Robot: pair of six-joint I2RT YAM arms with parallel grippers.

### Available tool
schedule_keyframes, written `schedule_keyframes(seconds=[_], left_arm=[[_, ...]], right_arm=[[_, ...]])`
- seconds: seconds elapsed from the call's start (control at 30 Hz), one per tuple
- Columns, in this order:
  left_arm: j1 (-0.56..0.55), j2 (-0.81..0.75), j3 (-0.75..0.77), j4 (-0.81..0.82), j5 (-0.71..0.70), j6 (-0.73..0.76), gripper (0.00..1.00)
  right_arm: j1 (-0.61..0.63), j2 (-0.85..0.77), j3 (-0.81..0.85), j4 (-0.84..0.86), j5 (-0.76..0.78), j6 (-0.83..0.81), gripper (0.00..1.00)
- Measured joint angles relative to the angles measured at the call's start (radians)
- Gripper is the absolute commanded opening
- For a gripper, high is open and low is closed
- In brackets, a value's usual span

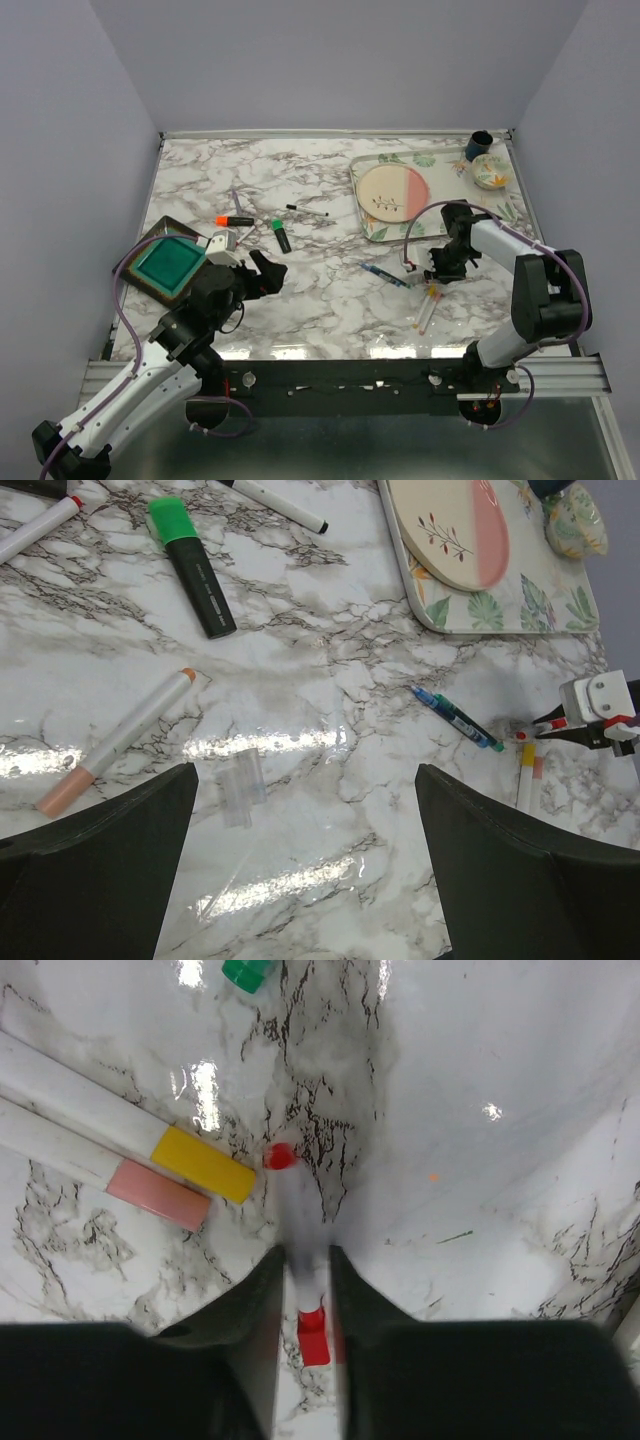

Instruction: Open the pen caps

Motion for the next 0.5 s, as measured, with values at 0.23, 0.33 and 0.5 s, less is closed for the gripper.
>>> schedule_keyframes(seconds=[0.23,0.33,0.5], left_arm=[[0.0,0.0,0.0,0.004,0.006,0.0,0.99],[0.0,-0.002,-0.004,0.026,0.032,0.002,0.99],[0.0,0.0,-0.026,0.105,0.116,0.006,0.99]], right_arm=[[0.0,0.005,0.007,0.019,0.014,0.062,0.01],[0.0,0.004,0.011,0.035,0.011,0.103,0.0],[0.0,-0.036,0.031,0.071,-0.049,0.217,0.01]])
